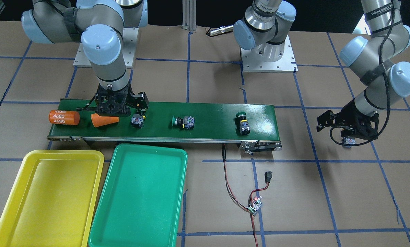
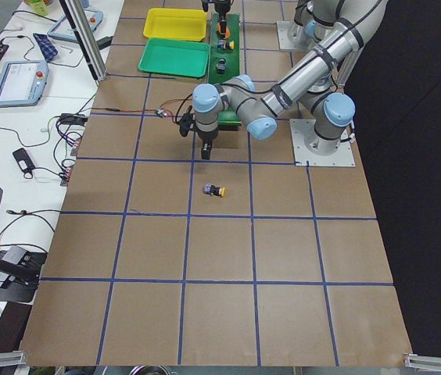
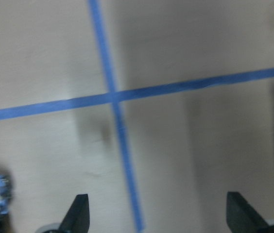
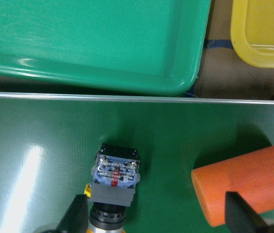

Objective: Sort buttons by color to trays

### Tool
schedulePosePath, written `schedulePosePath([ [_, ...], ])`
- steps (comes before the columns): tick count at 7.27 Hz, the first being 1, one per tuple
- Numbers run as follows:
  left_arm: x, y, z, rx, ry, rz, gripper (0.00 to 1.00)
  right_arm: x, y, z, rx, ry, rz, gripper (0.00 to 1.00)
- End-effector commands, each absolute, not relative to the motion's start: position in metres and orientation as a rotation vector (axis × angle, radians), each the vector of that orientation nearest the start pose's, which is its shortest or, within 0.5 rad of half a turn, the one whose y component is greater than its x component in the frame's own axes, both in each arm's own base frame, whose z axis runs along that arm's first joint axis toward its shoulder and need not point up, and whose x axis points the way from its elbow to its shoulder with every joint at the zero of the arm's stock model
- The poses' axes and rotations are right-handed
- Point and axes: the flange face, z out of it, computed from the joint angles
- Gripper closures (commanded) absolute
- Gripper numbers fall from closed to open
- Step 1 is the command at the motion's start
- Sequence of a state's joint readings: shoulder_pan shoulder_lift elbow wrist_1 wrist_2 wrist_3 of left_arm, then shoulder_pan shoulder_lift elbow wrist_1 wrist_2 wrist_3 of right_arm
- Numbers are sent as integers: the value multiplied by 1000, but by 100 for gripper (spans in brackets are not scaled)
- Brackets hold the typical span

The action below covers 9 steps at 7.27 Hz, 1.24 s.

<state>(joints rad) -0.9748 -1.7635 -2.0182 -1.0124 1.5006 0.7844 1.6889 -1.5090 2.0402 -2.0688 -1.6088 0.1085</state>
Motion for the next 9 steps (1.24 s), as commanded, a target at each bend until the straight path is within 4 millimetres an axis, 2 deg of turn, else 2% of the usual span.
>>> schedulePosePath([
  [1,206,-486,221,442,3217,12,0,183,-442,283,45,3182,53,0],
  [4,254,-508,190,605,3169,43,0,178,-433,254,57,3185,104,0],
  [5,253,-504,173,644,3190,74,0,179,-427,247,71,3184,106,6],
  [6,252,-501,163,647,3207,94,1,179,-427,246,52,3185,106,16],
  [7,253,-502,165,643,3200,94,68,178,-425,243,54,3186,116,27],
  [8,252,-500,167,621,3200,96,97,178,-424,241,54,3188,125,51],
  [9,253,-500,182,615,3174,99,100,177,-424,243,51,3186,119,70],
])
